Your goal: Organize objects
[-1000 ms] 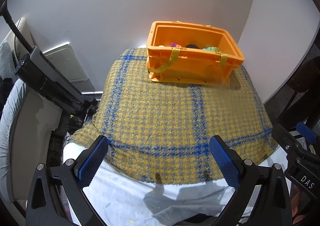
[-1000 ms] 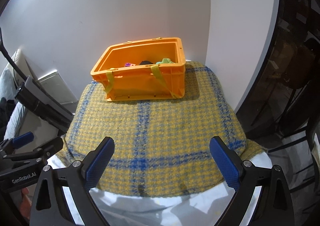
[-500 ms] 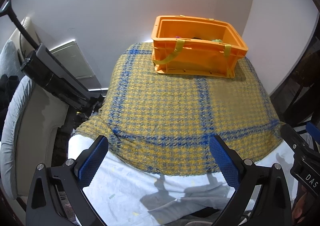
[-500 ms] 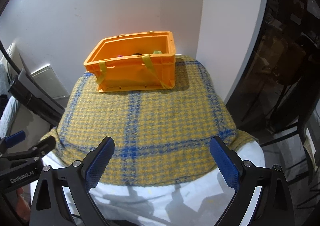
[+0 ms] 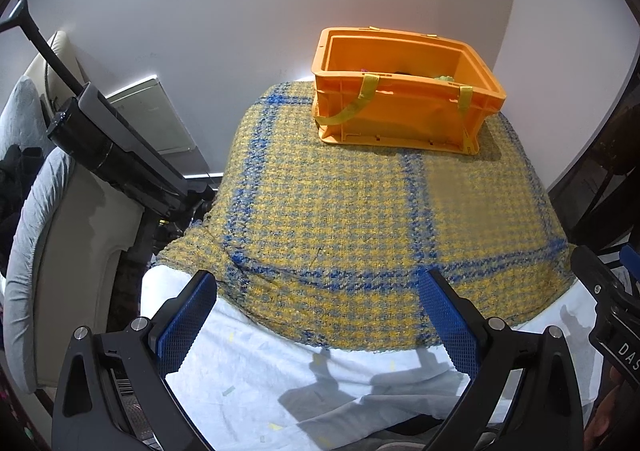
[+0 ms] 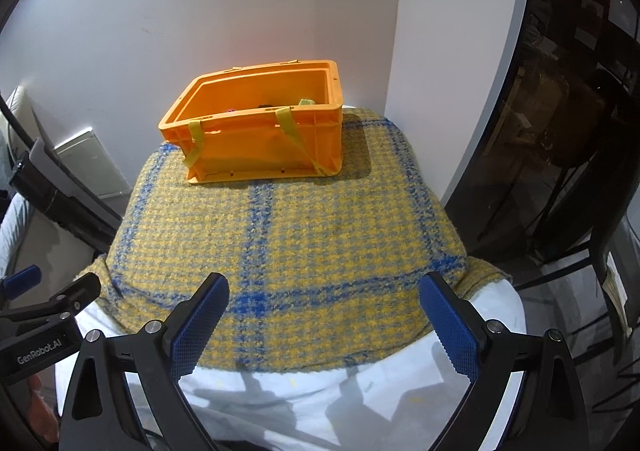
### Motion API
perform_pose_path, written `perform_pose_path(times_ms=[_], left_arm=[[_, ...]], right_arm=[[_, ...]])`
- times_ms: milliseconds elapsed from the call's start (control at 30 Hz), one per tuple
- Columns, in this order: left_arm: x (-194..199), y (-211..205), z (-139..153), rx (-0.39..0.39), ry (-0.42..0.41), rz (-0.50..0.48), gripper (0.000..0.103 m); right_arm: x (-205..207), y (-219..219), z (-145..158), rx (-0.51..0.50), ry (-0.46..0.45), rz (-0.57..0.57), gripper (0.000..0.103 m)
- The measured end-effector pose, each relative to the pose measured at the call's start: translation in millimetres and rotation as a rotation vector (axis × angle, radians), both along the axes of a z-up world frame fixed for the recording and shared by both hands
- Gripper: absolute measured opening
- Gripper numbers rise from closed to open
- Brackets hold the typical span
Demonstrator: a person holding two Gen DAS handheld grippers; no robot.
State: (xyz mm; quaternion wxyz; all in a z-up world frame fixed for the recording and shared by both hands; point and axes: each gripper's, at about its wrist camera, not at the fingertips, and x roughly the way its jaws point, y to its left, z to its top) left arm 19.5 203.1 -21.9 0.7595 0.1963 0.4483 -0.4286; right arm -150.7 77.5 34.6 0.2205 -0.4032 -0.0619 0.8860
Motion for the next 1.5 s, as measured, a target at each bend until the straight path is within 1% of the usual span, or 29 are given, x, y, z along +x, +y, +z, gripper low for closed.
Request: perform_pose_path(times_ms=[800, 867, 1500], left_arm=[[-1.1, -4.2, -1.2, 0.003, 0.008, -0.065, 0.103], [-1.3, -4.5, -1.0, 0.004, 0.008, -0.089, 0.103], [-1.3, -2.9, -3.3, 0.004, 0.018, -0.135, 0.103]], right_arm=[[1.8, -1.4, 1.1, 0.001, 0.011, 0.0, 0.096], [2.0, -1.1, 1.2, 0.001, 0.01, 0.0, 0.096], [0.1, -1.0, 1.2, 0.006, 0.005, 0.005, 0.096]])
